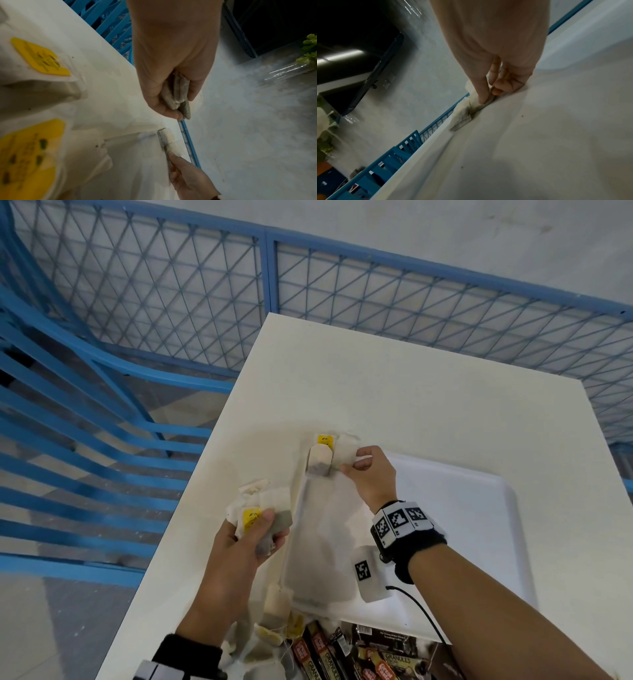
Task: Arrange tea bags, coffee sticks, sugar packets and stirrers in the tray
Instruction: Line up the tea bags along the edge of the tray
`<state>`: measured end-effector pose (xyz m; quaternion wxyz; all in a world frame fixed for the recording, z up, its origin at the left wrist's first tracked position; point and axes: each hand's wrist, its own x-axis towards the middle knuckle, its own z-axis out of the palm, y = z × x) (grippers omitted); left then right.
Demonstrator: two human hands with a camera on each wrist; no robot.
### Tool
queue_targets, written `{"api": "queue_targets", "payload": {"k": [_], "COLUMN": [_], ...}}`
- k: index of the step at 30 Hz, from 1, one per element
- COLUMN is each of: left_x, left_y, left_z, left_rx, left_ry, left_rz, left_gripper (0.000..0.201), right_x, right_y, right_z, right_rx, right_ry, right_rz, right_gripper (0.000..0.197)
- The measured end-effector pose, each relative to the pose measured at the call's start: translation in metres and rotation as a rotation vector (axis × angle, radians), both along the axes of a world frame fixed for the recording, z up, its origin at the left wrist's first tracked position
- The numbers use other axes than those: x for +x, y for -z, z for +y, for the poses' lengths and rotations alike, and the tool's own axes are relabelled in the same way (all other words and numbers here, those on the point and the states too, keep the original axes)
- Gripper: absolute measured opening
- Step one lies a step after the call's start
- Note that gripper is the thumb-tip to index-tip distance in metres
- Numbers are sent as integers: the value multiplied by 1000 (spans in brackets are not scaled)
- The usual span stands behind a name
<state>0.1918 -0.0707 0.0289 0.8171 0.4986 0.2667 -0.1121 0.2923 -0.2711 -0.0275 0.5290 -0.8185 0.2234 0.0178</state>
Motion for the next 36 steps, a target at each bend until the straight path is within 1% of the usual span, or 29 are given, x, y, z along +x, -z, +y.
{"api": "queue_targets", "payload": {"k": [2,7,9,12,17,20,22,23,24,26,27,30,32,33,35,36], "left_x": [1,1,1,0,1,2,3,4,4,5,5,5,5,5,4,4], "left_y": [0,-2,-3,-3,-5,-5,-4,-4,-4,-4,-4,-3,-3,-3,-2,-2], "left_z": [-1,-5,-6,-6,-8,-8,-8,-8,-8,-7,-7,-6,-7,-7,-8,-8], "left_rx": [-1,3,-1,-6,-33,-45,-49,-50,-52,-46,-38,-16,8,20,36,39], "left_ry": [12,18,25,30,21,26,27,26,24,28,31,43,64,72,77,80], "left_rz": [-11,-8,-14,-14,-13,-17,-19,-17,-16,-20,-24,-42,-60,-66,-74,-77], "left_gripper": [16,16,18,16,16,14,17,18,18,15,14,15,16,15,14,14], "right_x": [-1,-1,0,0,4,4,1,-1,-4,-11,-16,-31,-40,-43,-47,-49], "right_y": [-1,1,1,-1,-7,-12,-18,-22,-27,-38,-44,-61,-67,-67,-65,-63], "right_z": [-2,-7,-8,-11,-15,-16,-12,-9,-5,4,8,20,26,28,29,30], "right_rx": [4,-15,-28,-48,-53,-75,-110,-125,-125,-84,-40,188,320,359,406,427], "right_ry": [-6,-17,-30,-64,-102,-84,-84,-101,-135,-264,-347,-545,-640,-679,-712,-696], "right_rz": [-11,-29,-24,-5,9,-10,-34,-35,-31,-5,11,99,144,155,159,163], "right_gripper": [36,32,35,44,66,71,63,55,44,23,19,20,9,2,5,5]}}
